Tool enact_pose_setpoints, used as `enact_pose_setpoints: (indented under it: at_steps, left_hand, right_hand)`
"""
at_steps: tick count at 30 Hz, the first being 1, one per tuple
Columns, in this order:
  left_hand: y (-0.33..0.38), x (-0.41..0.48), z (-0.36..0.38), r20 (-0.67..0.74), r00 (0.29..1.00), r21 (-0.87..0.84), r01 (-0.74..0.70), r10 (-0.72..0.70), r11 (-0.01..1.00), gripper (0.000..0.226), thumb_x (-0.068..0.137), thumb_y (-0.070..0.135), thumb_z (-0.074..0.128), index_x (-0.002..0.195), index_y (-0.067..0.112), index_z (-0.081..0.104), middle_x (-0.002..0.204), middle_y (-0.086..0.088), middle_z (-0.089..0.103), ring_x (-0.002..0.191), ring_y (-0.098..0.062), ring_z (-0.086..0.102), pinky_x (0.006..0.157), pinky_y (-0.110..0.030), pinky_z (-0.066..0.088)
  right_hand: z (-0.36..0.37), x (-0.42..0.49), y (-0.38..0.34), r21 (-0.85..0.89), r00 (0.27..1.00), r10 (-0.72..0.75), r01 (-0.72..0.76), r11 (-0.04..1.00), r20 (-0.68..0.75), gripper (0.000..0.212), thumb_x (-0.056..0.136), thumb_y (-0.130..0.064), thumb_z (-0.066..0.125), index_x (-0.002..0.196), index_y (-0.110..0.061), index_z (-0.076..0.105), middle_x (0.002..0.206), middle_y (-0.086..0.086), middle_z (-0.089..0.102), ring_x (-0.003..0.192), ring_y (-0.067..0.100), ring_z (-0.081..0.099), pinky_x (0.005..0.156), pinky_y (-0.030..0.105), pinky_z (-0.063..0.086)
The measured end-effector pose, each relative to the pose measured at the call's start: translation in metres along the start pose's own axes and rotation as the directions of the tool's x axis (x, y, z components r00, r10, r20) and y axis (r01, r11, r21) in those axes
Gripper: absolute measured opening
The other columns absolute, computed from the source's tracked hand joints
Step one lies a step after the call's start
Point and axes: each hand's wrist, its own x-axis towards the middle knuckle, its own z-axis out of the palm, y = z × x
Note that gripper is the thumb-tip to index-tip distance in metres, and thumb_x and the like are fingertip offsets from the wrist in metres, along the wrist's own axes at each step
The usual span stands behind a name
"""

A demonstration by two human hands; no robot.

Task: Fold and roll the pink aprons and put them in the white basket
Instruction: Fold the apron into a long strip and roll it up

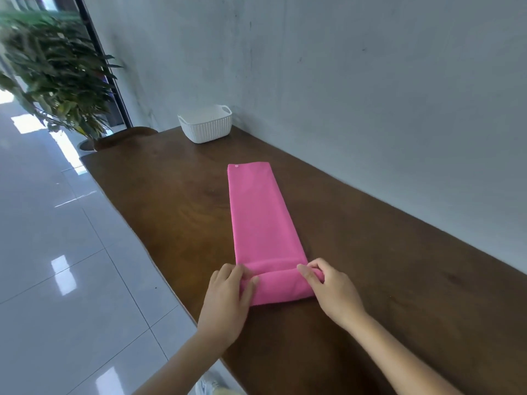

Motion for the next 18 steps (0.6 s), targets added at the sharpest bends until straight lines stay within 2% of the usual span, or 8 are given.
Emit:
enact_pose_setpoints:
  at_steps: [4, 6, 8, 10, 12, 15, 18]
  left_hand:
    - [-0.009, -0.005, 0.006, 0.022, 0.988, 0.118, -0.155, 0.153, 0.981, 0.049, 0.094, 0.062, 0.053, 0.133, 0.034, 0.052, 0.127, 0.019, 0.048, 0.115, -0.004, 0.042, 0.096, -0.02, 0.044]
    - [-0.015, -0.003, 0.009, 0.039, 0.985, 0.144, -0.174, 0.17, 0.974, 0.055, 0.093, 0.065, 0.051, 0.135, 0.029, 0.051, 0.129, 0.015, 0.05, 0.115, -0.006, 0.044, 0.096, -0.022, 0.045]
    - [-0.019, 0.001, 0.012, 0.05, 0.981, 0.179, -0.195, 0.189, 0.964, 0.058, 0.096, 0.069, 0.041, 0.133, 0.026, 0.052, 0.125, 0.01, 0.053, 0.111, -0.008, 0.047, 0.094, -0.024, 0.047]
    - [-0.019, 0.006, 0.012, 0.084, 0.979, 0.192, -0.2, 0.187, 0.961, 0.062, 0.096, 0.072, 0.031, 0.131, 0.026, 0.051, 0.122, 0.011, 0.053, 0.107, -0.008, 0.047, 0.093, -0.024, 0.047]
    - [-0.017, 0.011, 0.008, 0.152, 0.979, 0.165, -0.158, 0.133, 0.974, 0.059, 0.097, 0.07, 0.031, 0.133, 0.027, 0.048, 0.122, 0.013, 0.05, 0.109, -0.007, 0.045, 0.095, -0.024, 0.046]
    - [-0.017, 0.02, 0.0, 0.228, 0.972, 0.102, -0.085, 0.06, 0.991, 0.049, 0.098, 0.064, 0.039, 0.13, 0.028, 0.047, 0.119, 0.014, 0.051, 0.108, -0.006, 0.047, 0.097, -0.027, 0.047]
    - [-0.019, 0.026, -0.007, 0.308, 0.951, 0.054, -0.026, 0.008, 0.998, 0.043, 0.099, 0.063, 0.04, 0.121, 0.028, 0.051, 0.111, 0.012, 0.056, 0.101, -0.006, 0.054, 0.091, -0.03, 0.052]
  right_hand:
    - [-0.003, 0.017, -0.007, -0.076, 0.997, 0.078, -0.077, 0.994, 0.011, 0.06, 0.086, -0.083, 0.033, 0.101, -0.029, 0.054, 0.091, -0.013, 0.064, 0.076, 0.002, 0.058, 0.052, 0.023, 0.039]
    - [-0.002, 0.024, -0.007, -0.095, 0.993, 0.121, -0.119, 0.988, 0.01, 0.062, 0.085, -0.085, 0.033, 0.096, -0.028, 0.053, 0.088, -0.011, 0.063, 0.075, 0.004, 0.059, 0.053, 0.024, 0.039]
    - [-0.001, 0.026, -0.007, -0.103, 0.991, 0.133, -0.135, 0.986, -0.026, 0.061, 0.086, -0.084, 0.033, 0.095, -0.028, 0.053, 0.086, -0.012, 0.062, 0.074, 0.004, 0.06, 0.053, 0.023, 0.041]
    - [0.002, 0.024, -0.005, -0.081, 0.991, 0.073, -0.083, 0.993, -0.116, 0.052, 0.091, -0.078, 0.033, 0.096, -0.029, 0.05, 0.088, -0.013, 0.061, 0.074, 0.004, 0.06, 0.055, 0.021, 0.045]
    - [0.005, 0.021, 0.0, -0.053, 0.982, -0.038, 0.029, 0.998, -0.188, 0.041, 0.096, -0.07, 0.034, 0.095, -0.031, 0.049, 0.091, -0.013, 0.058, 0.077, 0.002, 0.058, 0.058, 0.017, 0.047]
    - [0.005, 0.015, 0.004, -0.025, 0.975, -0.154, 0.152, 0.988, -0.16, 0.038, 0.097, -0.066, 0.031, 0.099, -0.034, 0.05, 0.101, -0.015, 0.056, 0.088, -0.001, 0.057, 0.063, 0.013, 0.043]
    - [0.004, 0.006, 0.007, -0.02, 0.973, -0.2, 0.199, 0.98, -0.116, 0.039, 0.095, -0.07, 0.031, 0.106, -0.037, 0.051, 0.107, -0.019, 0.054, 0.095, -0.003, 0.056, 0.066, 0.012, 0.043]
